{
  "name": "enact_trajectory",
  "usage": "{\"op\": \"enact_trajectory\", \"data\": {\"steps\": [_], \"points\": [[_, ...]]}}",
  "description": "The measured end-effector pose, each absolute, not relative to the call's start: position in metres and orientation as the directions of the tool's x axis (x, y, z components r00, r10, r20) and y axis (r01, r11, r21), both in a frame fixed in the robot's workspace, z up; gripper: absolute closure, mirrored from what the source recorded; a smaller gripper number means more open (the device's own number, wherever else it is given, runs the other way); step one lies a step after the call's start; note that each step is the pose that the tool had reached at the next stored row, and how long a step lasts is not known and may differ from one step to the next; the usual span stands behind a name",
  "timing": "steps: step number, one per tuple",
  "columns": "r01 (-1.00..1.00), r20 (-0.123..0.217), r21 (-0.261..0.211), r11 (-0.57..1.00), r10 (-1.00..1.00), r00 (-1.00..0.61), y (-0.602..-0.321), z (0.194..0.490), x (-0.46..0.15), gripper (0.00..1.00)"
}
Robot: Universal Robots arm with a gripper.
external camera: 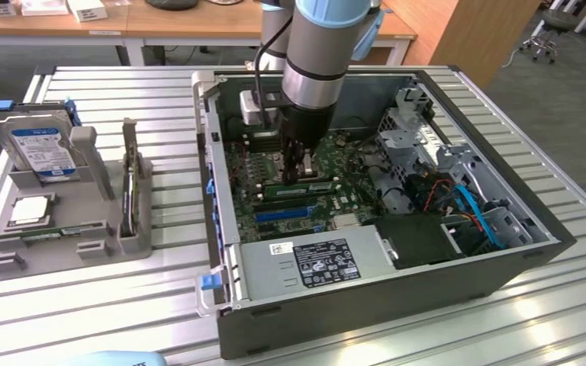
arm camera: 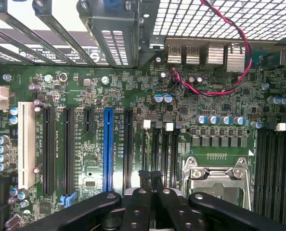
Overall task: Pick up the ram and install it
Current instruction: 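Press down the ram until it locks into place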
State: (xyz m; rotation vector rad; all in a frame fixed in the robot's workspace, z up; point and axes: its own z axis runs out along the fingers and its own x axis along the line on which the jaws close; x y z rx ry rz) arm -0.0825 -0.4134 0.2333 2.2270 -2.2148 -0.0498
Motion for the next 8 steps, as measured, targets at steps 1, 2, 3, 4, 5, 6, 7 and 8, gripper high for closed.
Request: {"op": "enact_trajectory", "data": {"steps": [1,2,3,4,5,6,7,8], "points": [[-1.0,-0.022,0.023,-0.006,-1.0,0.005,-0.4134,0.2332,-0.0825,0.9],[-1.0,-0.022,0.023,-0.006,-1.0,0.005,-0.4133,0.2332,-0.0825,0.9],[-1.0,-0.022,0.022,-0.006,-1.0,0.005,-0.4133,0.2331,-0.0825,0.9],[-1.0,-0.022,0.022,-0.006,-1.0,0.005,-0.4133,0.2331,-0.0825,0.9],[-1.0,-0.022,0.022,-0.006,-1.0,0.005,-0.4133,0.2329,-0.0825,0.9],[-1.0,-0.023,0.022,-0.006,-1.0,0.005,-0.4133,0.2324,-0.0825,0.9],[-1.0,-0.023,0.022,-0.006,-1.0,0.005,-0.4133,0.2321,-0.0825,0.9],[-1.0,-0.022,0.022,-0.006,-1.0,0.005,-0.4133,0.2318,-0.0825,0.9]]}}
